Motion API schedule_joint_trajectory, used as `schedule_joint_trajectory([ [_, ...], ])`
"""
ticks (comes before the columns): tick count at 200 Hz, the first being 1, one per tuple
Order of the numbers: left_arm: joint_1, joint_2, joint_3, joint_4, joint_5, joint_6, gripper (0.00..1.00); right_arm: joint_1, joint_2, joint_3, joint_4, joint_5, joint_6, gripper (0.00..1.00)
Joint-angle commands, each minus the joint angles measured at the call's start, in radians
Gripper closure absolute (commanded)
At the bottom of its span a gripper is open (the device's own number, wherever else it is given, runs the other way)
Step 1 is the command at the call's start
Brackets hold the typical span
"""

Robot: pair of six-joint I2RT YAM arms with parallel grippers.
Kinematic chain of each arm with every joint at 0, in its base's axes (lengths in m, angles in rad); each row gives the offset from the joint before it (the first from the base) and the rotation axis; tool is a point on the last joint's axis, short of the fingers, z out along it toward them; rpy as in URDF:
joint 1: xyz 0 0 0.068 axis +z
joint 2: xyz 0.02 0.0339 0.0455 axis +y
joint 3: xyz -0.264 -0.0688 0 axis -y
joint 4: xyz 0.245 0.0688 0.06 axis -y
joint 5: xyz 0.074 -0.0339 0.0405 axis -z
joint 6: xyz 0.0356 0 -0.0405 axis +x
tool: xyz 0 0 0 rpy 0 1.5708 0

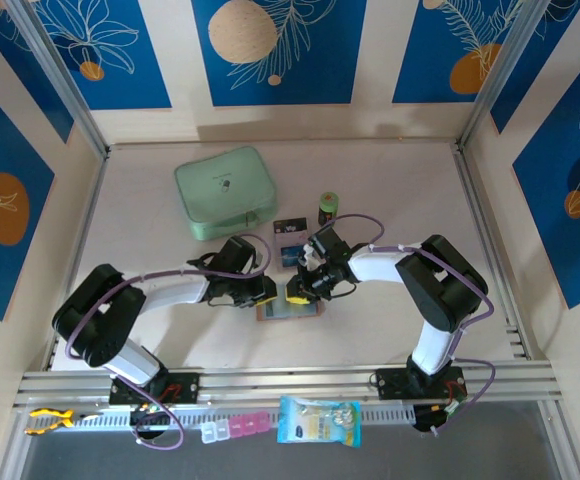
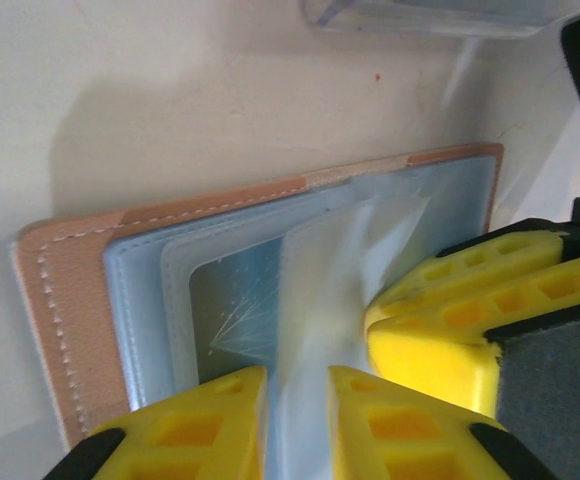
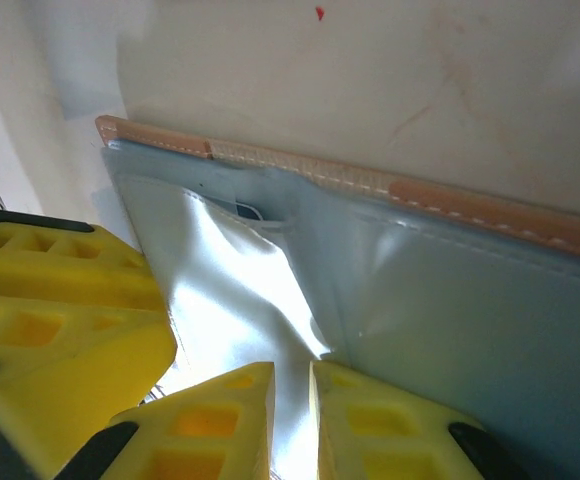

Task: Take the credit cards out of the card holder

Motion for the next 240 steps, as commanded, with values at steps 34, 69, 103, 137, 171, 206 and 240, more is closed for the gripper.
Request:
schedule_joint_trajectory([
  [34, -0.008, 0.012, -0.016, 0.074, 0.053, -0.038, 0.85, -0.005, -0.031, -0.007, -0.020, -0.021, 0.005, 0.82],
  [69, -0.008, -0.020, -0.006, 0.041, 0.050, -0.029, 0.82, -0.005, -0.087, 0.021, -0.075, 0.001, -0.005, 0.78],
  [103, -0.010, -0.043, 0.016, 0.011, 0.052, -0.017, 0.81, -0.011, -0.148, 0.045, -0.140, 0.030, -0.021, 0.76],
  [137, -0.010, -0.055, 0.030, 0.001, 0.055, -0.015, 0.81, -0.026, -0.196, 0.047, -0.177, 0.046, -0.027, 0.76],
  [171, -0.012, -0.037, 0.046, 0.005, 0.066, -0.015, 0.82, -0.042, -0.222, 0.044, -0.199, 0.051, -0.032, 0.75],
  [206, -0.019, -0.019, 0.071, 0.009, 0.067, -0.015, 0.83, -0.050, -0.246, 0.029, -0.204, 0.055, -0.029, 0.76],
  [240, -0.031, 0.015, 0.100, 0.025, 0.079, -0.017, 0.83, -0.056, -0.269, 0.022, -0.214, 0.061, -0.029, 0.76],
])
